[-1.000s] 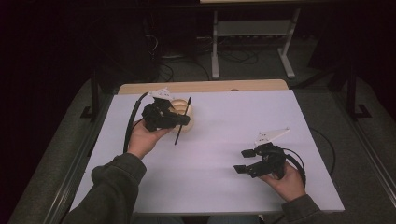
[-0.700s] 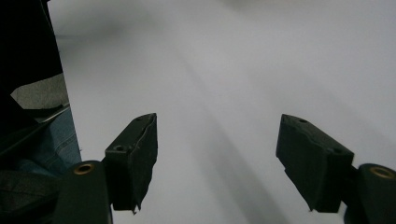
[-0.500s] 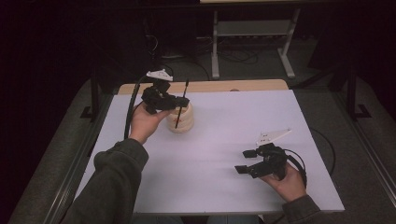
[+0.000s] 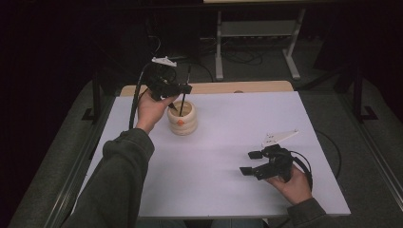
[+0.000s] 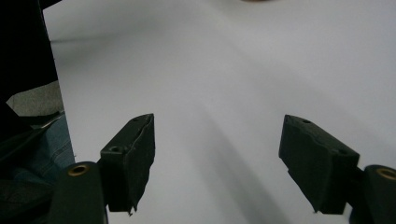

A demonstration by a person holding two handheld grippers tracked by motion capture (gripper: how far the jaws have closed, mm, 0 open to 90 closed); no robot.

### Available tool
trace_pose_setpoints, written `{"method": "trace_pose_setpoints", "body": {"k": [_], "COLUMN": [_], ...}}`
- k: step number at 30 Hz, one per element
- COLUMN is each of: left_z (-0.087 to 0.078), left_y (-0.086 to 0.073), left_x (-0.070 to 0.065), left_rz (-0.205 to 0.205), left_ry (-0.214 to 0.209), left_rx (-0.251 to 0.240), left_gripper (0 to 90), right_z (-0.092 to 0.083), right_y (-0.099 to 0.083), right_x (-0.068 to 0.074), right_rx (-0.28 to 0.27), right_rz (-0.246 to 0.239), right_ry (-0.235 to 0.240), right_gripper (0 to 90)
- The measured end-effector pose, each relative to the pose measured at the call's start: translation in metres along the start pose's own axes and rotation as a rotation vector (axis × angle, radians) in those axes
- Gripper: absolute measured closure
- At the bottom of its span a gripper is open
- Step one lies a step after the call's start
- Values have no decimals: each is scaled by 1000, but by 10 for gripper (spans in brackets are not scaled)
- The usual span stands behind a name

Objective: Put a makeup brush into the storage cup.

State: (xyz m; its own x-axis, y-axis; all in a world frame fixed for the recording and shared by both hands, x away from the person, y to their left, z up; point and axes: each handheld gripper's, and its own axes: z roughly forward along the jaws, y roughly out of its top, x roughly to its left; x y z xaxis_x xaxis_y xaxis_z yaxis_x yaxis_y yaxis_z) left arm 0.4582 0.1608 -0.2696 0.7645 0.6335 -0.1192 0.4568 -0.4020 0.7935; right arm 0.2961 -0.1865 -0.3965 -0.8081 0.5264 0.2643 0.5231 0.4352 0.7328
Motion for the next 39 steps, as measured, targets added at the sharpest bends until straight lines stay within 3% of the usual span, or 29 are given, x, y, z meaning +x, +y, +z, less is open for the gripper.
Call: {"method": "trace_pose_setpoints", "body": {"k": [9, 13, 18, 23, 30, 39], "left_z": [11, 17, 25, 27, 31, 36], "left_y": [9, 11, 6, 5, 1, -3], "left_x": [13, 18, 26, 29, 36, 34], "left_rz": [-40, -36, -60, -75, -82, -89], "left_ry": [11, 30, 64, 75, 86, 90], "left_rx": [-27, -17, -3, -20, 0, -13], "left_gripper": [848, 847, 847, 847, 846, 846], "right_z": [-5, -7, -6, -6, -5, -6], "right_y": [0, 1, 2, 3, 3, 3], "right_x": [-3, -3, -3, -3, -3, -3], "right_rx": [-26, -32, -36, -35, -36, -37], "right_rz": [8, 8, 1, 3, -1, 0], "right_ry": [-6, -8, -9, -11, -13, -12], "right_gripper": [254, 255, 255, 247, 247, 248]}}
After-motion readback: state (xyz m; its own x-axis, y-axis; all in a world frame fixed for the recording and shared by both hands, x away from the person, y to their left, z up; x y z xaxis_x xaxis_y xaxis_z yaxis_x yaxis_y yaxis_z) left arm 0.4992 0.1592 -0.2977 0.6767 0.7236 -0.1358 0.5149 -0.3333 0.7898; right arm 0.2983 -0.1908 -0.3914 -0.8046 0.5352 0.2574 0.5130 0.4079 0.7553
